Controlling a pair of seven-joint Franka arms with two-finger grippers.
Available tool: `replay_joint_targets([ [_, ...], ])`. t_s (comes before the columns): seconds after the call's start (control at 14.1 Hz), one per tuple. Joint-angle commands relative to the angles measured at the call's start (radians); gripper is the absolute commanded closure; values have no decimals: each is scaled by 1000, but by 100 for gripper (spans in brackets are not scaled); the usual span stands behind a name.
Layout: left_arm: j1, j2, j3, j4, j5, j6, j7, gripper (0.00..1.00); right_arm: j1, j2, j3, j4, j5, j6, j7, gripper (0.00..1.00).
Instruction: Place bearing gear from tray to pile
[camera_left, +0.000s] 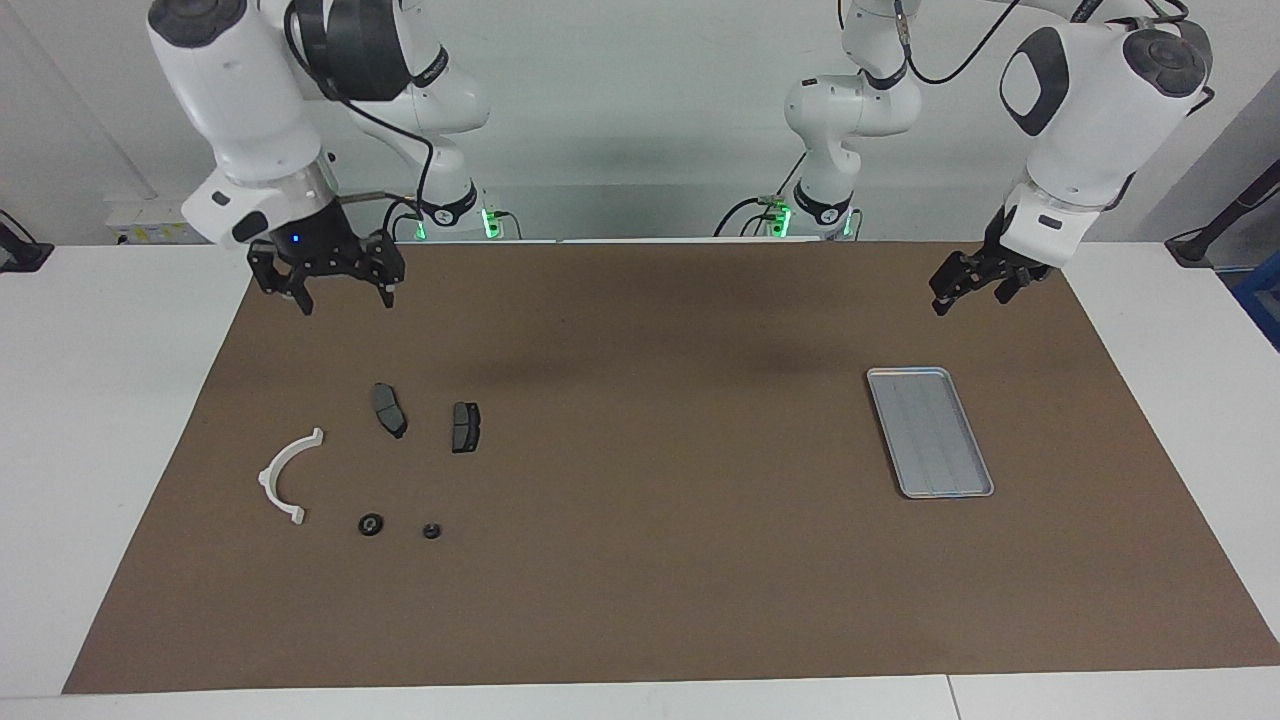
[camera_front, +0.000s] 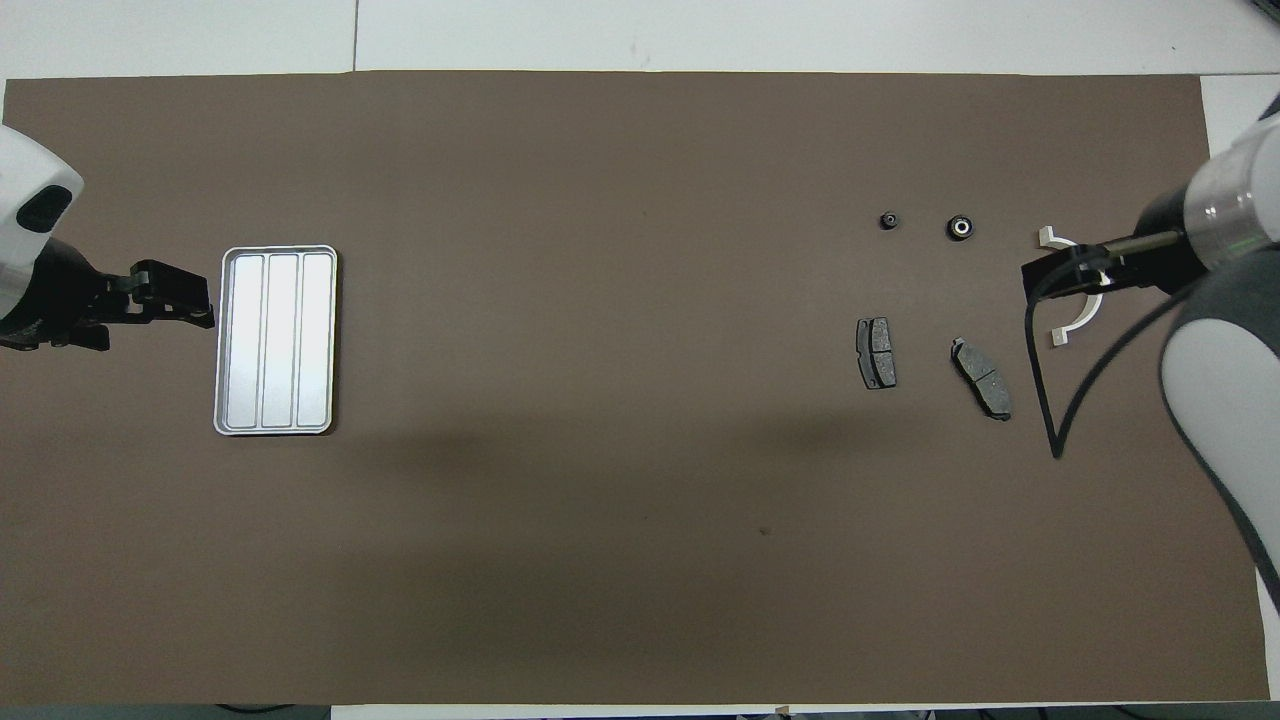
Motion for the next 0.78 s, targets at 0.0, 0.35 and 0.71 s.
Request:
replay_joint_targets([
  [0.0,6,-15,-4,-6,7,-10,6,0,-4,-29,-3,-2,25,-92,-22,0],
  [0.35,6,-15,-4,-6,5,-10,6,0,-1,-23,-21,-9,37,-105,19,0],
  [0.71,6,-15,-4,-6,5,-10,6,0,-11,-18,-21,-8,26,-91,56,0],
])
